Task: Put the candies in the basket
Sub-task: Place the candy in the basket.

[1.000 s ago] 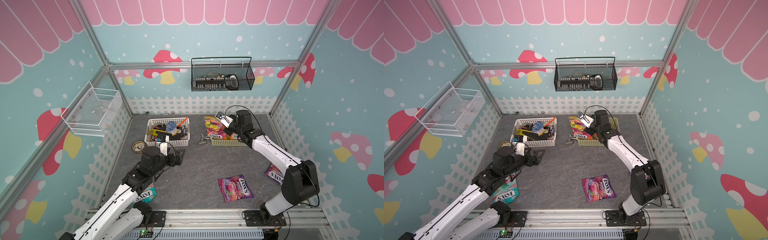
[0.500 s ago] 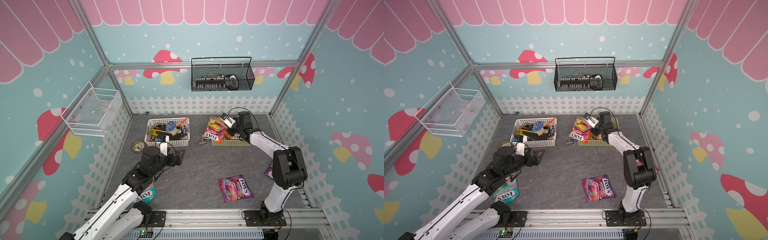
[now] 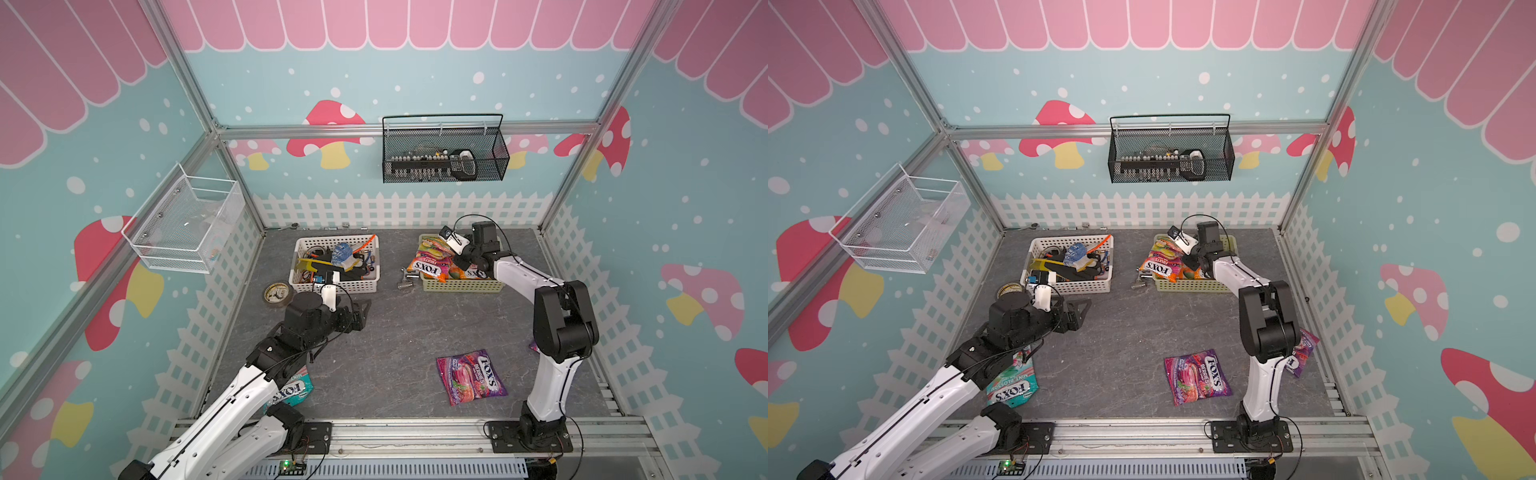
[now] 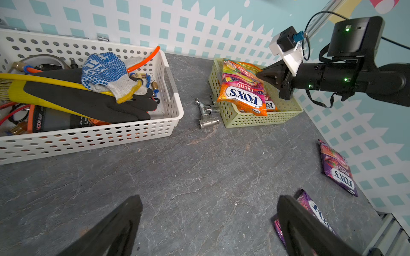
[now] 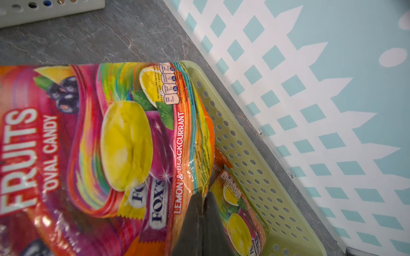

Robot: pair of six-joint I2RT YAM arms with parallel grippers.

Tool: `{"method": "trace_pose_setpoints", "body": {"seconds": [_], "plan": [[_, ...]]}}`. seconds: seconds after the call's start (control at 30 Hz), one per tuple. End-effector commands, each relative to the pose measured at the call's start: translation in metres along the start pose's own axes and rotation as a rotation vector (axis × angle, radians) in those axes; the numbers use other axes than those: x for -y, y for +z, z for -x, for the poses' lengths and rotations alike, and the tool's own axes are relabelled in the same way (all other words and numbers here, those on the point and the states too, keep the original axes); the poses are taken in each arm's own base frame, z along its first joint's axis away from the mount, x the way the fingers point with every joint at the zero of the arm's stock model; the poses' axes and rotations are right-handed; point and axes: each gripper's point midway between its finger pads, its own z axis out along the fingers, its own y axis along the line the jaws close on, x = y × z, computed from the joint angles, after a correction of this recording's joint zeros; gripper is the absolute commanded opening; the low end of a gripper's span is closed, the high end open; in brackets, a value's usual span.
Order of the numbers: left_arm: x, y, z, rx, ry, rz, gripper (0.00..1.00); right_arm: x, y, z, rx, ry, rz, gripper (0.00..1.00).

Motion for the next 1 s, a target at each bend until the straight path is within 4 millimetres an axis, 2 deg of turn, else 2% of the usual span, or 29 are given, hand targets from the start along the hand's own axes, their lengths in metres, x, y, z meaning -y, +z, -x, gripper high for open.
{"method": "trace_pose_setpoints", "body": {"seconds": [0.0, 0.27, 0.6, 0.97], "plan": [[-0.002, 0.000, -0.004, -0.010, 0.023, 0.007, 0.99, 0.013, 0.005, -0.005, -0.032, -0.044, -0.032, 0.00], [-0.002, 0.002, -0.006, -0.017, 0.022, 0.009, 0.99, 0.020, 0.018, -0.006, -0.024, -0.083, -0.035, 0.00], [-0.003, 0.004, -0.008, -0.027, 0.021, 0.013, 0.99, 0.024, 0.044, -0.017, -0.057, -0.111, -0.052, 0.00], [-0.004, 0.008, -0.010, -0.043, 0.020, 0.015, 0.99, 0.032, 0.050, -0.015, -0.042, -0.093, -0.099, 0.00]]}}
